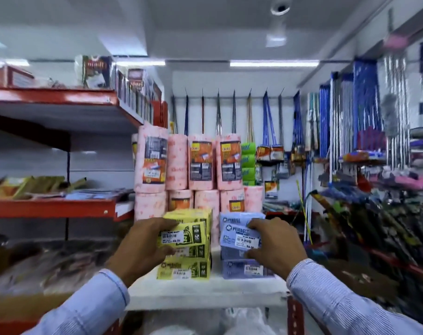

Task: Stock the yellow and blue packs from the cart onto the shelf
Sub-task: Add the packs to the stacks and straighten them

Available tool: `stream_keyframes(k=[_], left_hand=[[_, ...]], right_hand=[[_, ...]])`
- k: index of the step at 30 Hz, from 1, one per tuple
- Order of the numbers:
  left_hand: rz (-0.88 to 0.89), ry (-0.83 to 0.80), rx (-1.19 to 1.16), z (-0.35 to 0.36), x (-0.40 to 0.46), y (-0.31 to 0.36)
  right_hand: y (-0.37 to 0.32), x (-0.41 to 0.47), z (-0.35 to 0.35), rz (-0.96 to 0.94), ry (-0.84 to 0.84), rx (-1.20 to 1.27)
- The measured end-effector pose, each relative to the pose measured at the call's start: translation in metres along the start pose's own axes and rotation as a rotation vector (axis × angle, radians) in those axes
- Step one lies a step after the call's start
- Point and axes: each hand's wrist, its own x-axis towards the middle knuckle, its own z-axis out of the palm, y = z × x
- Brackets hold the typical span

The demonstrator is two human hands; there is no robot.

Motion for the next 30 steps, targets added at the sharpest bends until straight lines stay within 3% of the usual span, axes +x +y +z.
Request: stream_keyframes(k=[6, 13, 22, 30], left_hand=[[-0.015, -0.022, 0.025, 0.024, 0.039, -0.011], [-0.029, -0.055, 0.021, 0.044, 0.054, -0.020], [-0.059, -0.100, -0.060, 0.049, 0.058, -0.030], [-0.046, -0.120, -0.128, 0.049, 0.054, -0.035]], right_hand=[[0.006, 0.039, 0.021, 0.023, 0.063, -0.071], [0.017, 0.055, 0.051, 0.032, -0.004, -0.085], [0.029, 0.057, 0.060, 0.066, 0.010, 0.061], [0.014, 0.046, 0.066, -0.028, 0.091, 0.107]])
